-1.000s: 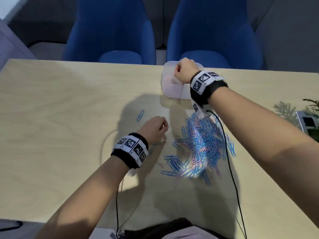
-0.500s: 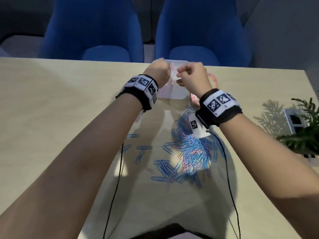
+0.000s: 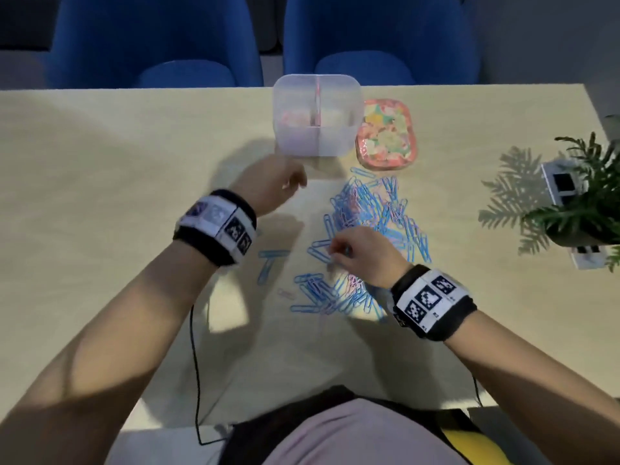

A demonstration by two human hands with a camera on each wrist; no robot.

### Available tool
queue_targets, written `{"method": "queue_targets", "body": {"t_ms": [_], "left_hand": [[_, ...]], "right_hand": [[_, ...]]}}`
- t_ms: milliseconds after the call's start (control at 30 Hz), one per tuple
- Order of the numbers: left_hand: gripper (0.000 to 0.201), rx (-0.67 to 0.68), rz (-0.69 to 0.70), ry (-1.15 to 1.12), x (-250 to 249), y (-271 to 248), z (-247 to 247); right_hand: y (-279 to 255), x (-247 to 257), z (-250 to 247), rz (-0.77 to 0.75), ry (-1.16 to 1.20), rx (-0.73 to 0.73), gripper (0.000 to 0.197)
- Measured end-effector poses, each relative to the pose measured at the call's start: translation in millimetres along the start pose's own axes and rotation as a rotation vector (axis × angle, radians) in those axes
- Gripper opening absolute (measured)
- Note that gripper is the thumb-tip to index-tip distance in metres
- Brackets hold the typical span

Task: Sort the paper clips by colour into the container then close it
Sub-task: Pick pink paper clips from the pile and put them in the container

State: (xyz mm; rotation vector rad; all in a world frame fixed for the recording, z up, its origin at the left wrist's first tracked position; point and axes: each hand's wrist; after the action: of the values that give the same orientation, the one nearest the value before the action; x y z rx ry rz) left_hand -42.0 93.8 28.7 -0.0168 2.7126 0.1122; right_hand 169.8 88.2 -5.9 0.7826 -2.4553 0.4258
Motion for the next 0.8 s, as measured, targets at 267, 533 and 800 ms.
{"method": "queue_targets", "body": {"t_ms": [267, 533, 800], "left_hand": [[0.011, 0.259, -0.04, -0.131, -6.6, -117.3, 40.0], [0.015, 0.22, -0.117, -0.105, -11.6, -129.1, 53.7], [0.019, 0.167, -0.042, 0.039, -21.5, -124.8, 62.9]], "right_hand": [[-18.2, 23.7, 40.6, -0.017, -0.239, -0.001, 0.026], [-2.2, 4.1, 26.8, 0.201, 0.174, -0.192, 0.008], [-20.8, -12.8, 15.3, 0.286, 0.414, -0.169, 0.014]]}}
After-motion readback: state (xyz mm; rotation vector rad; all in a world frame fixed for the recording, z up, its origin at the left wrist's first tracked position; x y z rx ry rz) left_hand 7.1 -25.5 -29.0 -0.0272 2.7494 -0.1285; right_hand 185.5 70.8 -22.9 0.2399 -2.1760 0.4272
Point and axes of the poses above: each hand's wrist, its own y-axis towards the middle knuckle, its own z-axis out of the palm, x = y × z, and after that the axes turned 14 degrees about -x, right-handed
